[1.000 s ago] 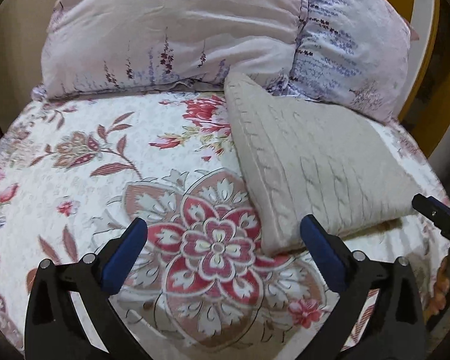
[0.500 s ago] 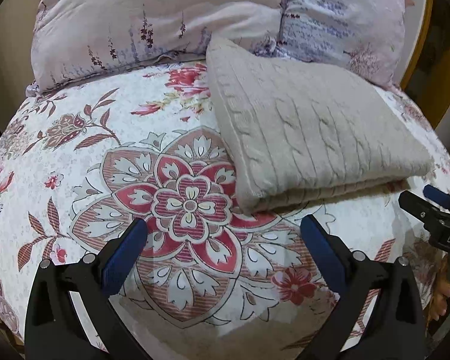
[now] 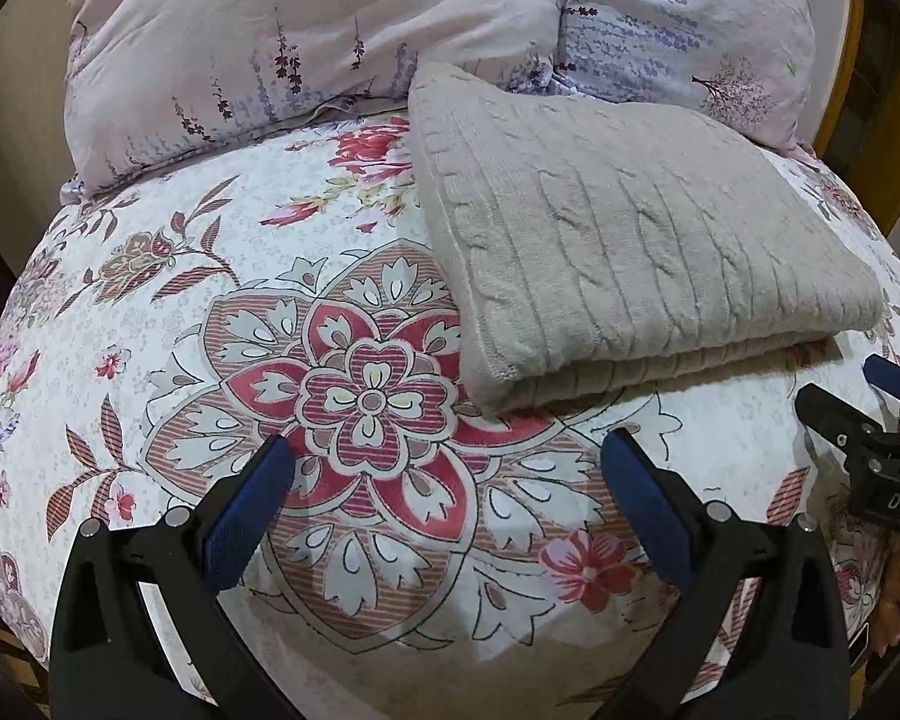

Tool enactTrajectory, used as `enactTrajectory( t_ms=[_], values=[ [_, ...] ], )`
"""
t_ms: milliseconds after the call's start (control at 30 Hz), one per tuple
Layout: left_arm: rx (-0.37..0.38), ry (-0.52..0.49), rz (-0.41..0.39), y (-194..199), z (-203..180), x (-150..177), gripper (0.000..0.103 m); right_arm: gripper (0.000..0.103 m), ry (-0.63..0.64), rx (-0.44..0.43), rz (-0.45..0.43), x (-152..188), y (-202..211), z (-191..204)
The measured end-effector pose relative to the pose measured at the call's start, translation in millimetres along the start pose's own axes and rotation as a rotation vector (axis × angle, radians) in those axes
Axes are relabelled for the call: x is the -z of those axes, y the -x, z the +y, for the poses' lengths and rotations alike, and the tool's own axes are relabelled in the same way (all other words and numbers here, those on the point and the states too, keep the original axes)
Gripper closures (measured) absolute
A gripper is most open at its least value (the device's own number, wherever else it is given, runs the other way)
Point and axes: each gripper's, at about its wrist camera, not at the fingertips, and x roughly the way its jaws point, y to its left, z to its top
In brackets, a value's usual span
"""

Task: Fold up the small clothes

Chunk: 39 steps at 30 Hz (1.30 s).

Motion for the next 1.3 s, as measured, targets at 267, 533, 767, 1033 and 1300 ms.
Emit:
enactTrajectory(
  t_ms=[267, 533, 767, 1033, 1300],
  values=[
    [0.003, -0.003, -0.009, -0.9, -0.9, -0.1, 0.001, 0.002, 0.009, 0.002, -0.01, 1.1, 1.0, 6.5],
    [0.002, -0.001, -0.009, -0.7, -0.9, 0.1, 0.001, 0.002, 0.009, 0.002, -0.008, 0.1, 1.6, 5.8],
    [0.002, -0.001, -0.009, -0.8, -0.9, -0.1, 0.001, 0.002, 0.008, 0.003, -0.008, 0.2, 1.6, 6.0],
    [0.002, -0.001, -0.009, -0.6, -1.0, 0.1, 0.001, 0.002, 0.008, 0.003, -0.008, 0.2, 1.7, 6.1],
    [0.002, 0.0, -0.009, -0.5, -1.0, 0.4, 0.001, 0.002, 0.008, 0.003, -0.009, 0.4, 1.9, 6.0]
  ],
)
